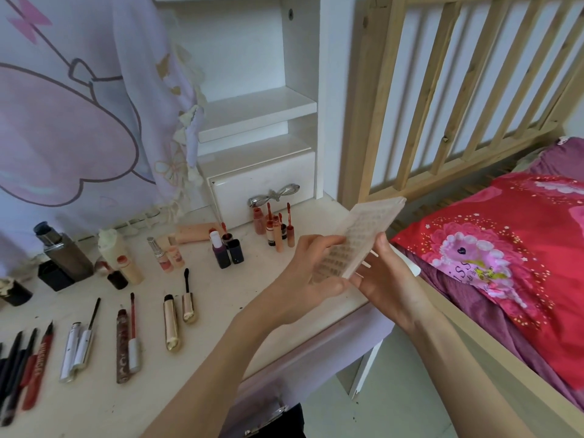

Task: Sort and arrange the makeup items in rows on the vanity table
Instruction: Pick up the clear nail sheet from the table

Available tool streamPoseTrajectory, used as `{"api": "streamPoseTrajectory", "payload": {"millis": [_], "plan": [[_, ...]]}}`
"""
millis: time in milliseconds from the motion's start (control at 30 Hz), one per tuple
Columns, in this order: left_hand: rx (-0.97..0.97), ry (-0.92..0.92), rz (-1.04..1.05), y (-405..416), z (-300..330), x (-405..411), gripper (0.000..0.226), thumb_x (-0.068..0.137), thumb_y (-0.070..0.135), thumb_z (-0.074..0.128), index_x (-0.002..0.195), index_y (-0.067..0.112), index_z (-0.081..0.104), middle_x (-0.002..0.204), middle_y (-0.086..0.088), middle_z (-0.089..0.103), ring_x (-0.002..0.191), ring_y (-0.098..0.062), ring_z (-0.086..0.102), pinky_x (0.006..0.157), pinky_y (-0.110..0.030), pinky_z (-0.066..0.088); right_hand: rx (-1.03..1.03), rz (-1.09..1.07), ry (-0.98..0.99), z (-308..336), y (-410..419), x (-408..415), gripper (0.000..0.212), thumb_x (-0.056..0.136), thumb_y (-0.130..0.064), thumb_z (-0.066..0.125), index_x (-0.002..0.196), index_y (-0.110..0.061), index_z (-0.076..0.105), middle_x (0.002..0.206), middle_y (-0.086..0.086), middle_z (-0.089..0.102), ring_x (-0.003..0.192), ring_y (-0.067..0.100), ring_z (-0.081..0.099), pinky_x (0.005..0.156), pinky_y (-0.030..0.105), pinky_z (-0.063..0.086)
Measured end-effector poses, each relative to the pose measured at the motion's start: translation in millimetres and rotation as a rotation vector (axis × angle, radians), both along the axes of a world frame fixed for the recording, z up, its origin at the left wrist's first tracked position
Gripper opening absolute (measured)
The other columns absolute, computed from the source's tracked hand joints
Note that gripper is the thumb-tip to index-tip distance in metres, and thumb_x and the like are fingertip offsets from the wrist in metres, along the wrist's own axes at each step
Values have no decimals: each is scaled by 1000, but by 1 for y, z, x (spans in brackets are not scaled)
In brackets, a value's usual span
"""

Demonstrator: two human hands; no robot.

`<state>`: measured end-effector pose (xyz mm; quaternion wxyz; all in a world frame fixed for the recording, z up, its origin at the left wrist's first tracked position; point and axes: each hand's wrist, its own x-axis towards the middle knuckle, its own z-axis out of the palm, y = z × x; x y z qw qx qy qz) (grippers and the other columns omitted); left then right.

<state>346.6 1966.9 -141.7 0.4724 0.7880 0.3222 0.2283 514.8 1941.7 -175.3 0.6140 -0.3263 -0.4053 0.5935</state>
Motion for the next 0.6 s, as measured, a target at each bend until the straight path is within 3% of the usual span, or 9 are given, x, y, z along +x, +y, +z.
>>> {"api": "streamPoseTrajectory", "payload": {"millis": [100, 167, 267, 400, 500, 600], "plan": [[-4, -14, -6, -2, 4, -1, 56, 80, 40, 57, 131, 29, 37, 129, 8, 31, 106, 25, 32, 77, 6, 33, 35, 42, -17, 3, -1, -1, 63, 68, -61, 71, 115, -19, 65, 113, 9, 66, 113, 27, 60, 91, 37, 50], [1, -13, 41, -2, 7, 0, 50, 84, 52, 55, 126, 33, 37, 133, 8, 32, 112, 15, 37, 77, 0, 37, 52, 63, -66, 8, -1, -3, 76, 71, -58, 70, 127, -9, 53, 121, 18, 60, 118, 35, 54, 98, 47, 45], [-4, 13, 69, 0, 12, 0, 65, 75, 61, 59, 128, 36, 34, 133, 14, 37, 115, 7, 42, 80, -9, 38, 72, 122, -140, 14, -1, -7, 82, 78, -52, 66, 135, -1, 39, 129, 31, 49, 122, 45, 48, 103, 60, 35], [6, 45, 34, 3, 18, -9, 78, 66, 63, 61, 135, 37, 33, 131, 22, 43, 117, 9, 44, 84, -10, 39, 108, 177, -171, 16, -3, -9, 78, 81, -49, 65, 135, 1, 39, 130, 31, 48, 122, 46, 47, 100, 61, 36], [17, 75, 6, 6, 22, -18, 78, 67, 62, 64, 136, 42, 32, 129, 30, 42, 119, 14, 39, 93, -12, 36, 111, 127, -123, 20, -5, -11, 77, 80, -52, 64, 136, -5, 42, 133, 23, 49, 124, 38, 48, 97, 51, 45], [53, 122, -55, 11, 24, -25, 74, 80, 39, 67, 141, 40, 25, 137, 31, 33, 128, 11, 31, 103, -9, 27, 15, 111, 117, 25, -4, -10, 79, 78, -62, 57, 140, -14, 40, 137, 14, 50, 124, 32, 51, 89, 39, 51]]}}
